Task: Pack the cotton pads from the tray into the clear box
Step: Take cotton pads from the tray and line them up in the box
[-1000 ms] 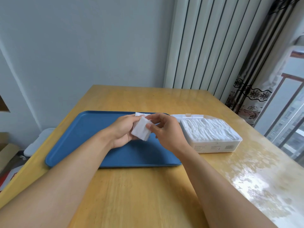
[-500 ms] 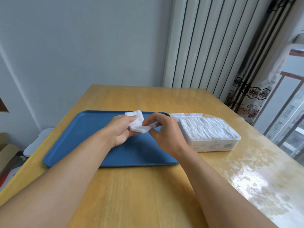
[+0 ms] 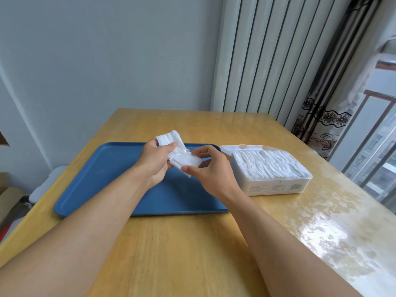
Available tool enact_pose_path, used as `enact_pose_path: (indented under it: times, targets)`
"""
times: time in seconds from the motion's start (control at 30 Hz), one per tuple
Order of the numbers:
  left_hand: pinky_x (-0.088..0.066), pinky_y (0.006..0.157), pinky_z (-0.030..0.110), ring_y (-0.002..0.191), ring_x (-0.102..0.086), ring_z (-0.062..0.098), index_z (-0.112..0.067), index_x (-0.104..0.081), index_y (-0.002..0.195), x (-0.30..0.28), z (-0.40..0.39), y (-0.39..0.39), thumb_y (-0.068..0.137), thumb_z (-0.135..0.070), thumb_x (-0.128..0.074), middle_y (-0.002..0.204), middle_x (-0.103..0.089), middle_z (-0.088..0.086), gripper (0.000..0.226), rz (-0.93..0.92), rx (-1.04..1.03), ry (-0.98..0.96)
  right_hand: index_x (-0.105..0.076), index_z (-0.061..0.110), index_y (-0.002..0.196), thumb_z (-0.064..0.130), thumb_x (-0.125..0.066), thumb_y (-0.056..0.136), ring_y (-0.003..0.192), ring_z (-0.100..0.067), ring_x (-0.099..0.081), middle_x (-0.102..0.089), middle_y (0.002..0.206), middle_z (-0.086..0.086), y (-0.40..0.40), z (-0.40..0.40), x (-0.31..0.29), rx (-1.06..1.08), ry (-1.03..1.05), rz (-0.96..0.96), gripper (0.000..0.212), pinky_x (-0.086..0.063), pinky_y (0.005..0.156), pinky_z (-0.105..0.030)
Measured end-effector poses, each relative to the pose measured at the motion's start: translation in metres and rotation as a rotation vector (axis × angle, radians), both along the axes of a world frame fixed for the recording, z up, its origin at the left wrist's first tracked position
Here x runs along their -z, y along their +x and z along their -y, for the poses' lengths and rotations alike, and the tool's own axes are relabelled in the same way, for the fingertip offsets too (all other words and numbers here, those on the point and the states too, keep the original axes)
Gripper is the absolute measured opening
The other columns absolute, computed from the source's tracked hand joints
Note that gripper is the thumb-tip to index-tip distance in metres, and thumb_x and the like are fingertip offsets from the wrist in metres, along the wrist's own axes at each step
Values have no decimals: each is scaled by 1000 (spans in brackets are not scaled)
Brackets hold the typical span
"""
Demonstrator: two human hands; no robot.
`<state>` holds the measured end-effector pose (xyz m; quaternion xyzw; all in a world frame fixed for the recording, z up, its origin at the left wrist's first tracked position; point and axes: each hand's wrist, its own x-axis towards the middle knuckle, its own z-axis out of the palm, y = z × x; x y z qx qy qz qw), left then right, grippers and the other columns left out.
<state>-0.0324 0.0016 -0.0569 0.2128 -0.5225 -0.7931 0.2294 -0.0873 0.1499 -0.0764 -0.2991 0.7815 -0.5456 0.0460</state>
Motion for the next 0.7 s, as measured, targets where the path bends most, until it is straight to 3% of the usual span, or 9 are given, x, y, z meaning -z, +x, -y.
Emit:
enact_pose_path:
  times: [0.1, 0.2, 0.27, 0.37, 0.43, 0.5, 0.6, 0.7]
  targets:
    - [-63, 77, 43, 92, -77, 33, -9, -59, 119, 2, 2, -3, 102, -1, -56, 118, -70, 20, 19, -2, -21, 5, -64, 23, 106, 16, -86, 78, 79, -16, -71, -69, 101, 1, -1, -1, -1, -34, -72, 127, 36, -52, 64, -27]
    - [-63, 72, 42, 98, -75, 33, -10, -54, 128, 8, 10, -6, 102, -1, -54, 128, -65, 17, 27, 41, -143, -50, -65, 21, 101, 9, -83, 82, 68, -12, -65, -70, 95, -3, -2, -2, -2, -99, -164, 224, 28, -56, 74, -39]
    - [-62, 67, 38, 96, -74, 30, -19, -45, 140, 13, 18, -4, 102, 1, -49, 140, -54, 10, 43, 81, -187, -101, -66, 22, 99, 9, -80, 84, 65, -11, -63, -70, 95, -4, -4, -2, -2, -98, -216, 241, 24, -56, 78, -43]
    - [-63, 78, 41, 86, -77, 31, -40, -29, 154, 16, 19, 1, 100, 8, -41, 146, -37, 6, 74, 102, -48, -106, -68, 23, 102, 9, -77, 87, 72, -13, -64, -72, 99, -3, -6, -1, -3, -79, -287, 238, 22, -57, 78, -41]
    - [-63, 79, 40, 92, -76, 35, -33, -46, 146, 15, 15, 3, 100, 11, -37, 145, -41, 8, 65, 104, 36, -146, -68, 20, 106, 7, -74, 90, 78, -11, -65, -72, 101, -1, -6, -2, -3, -75, -328, 247, 22, -56, 72, -31]
    - [-63, 78, 37, 95, -75, 34, -15, -64, 126, 10, 11, 4, 101, 11, -36, 139, -55, 17, 45, 107, 108, -168, -68, 18, 108, 6, -70, 93, 82, -12, -66, -72, 103, -2, -8, -3, -4, -69, -350, 265, 20, -54, 69, -27]
    - [-62, 84, 37, 102, -73, 30, 2, -70, 107, 5, 6, 4, 102, 9, -36, 127, -67, 24, 34, 101, 203, -138, -69, 18, 105, 4, -67, 94, 81, -12, -65, -72, 99, -2, -9, -3, -3, -62, -354, 280, 18, -54, 68, -25]
    - [-60, 92, 43, 107, -72, 33, 7, -67, 113, 1, 7, 5, 101, -3, -43, 121, -71, 23, 28, 41, 267, -46, -73, 20, 101, 5, -67, 94, 82, -11, -65, -70, 93, 3, -9, -2, -3, -25, -337, 265, 18, -54, 68, -21]
